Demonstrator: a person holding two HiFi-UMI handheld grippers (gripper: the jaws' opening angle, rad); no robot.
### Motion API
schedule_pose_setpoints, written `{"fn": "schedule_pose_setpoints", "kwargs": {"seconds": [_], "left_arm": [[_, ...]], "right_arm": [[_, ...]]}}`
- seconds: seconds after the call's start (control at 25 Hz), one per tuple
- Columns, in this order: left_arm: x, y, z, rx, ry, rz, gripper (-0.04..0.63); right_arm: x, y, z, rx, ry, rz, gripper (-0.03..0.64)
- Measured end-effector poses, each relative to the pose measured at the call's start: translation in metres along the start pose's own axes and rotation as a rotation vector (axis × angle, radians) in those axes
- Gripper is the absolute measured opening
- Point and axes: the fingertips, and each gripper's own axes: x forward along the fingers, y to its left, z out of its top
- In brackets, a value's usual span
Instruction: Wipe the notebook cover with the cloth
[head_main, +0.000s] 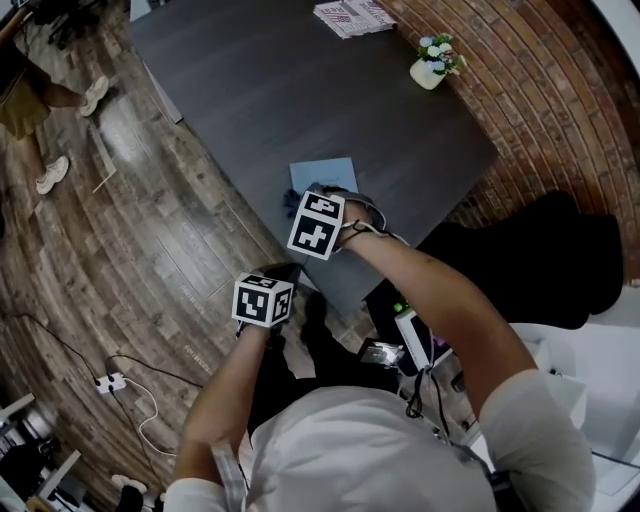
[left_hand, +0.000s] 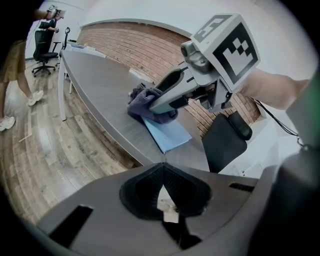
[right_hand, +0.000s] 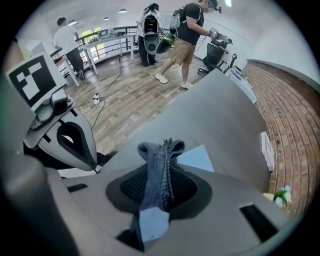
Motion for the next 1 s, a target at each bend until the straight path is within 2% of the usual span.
{"fn": "schedule_pose_setpoints", "kwargs": {"seconds": [0.44, 1.0], "left_arm": [[-0.008, -0.007, -0.004, 0.010, 0.006, -0.016, 0.005], [-0.028, -0.013, -0.016, -0.020, -0.002, -0.055, 0.005]], "right_arm": [[-0.007, 0.030, -0.009, 0.028, -0.001, 0.033, 0.112], [-0.015, 0.066, -0.022, 0.058, 0.003, 0.051, 0.112]]}}
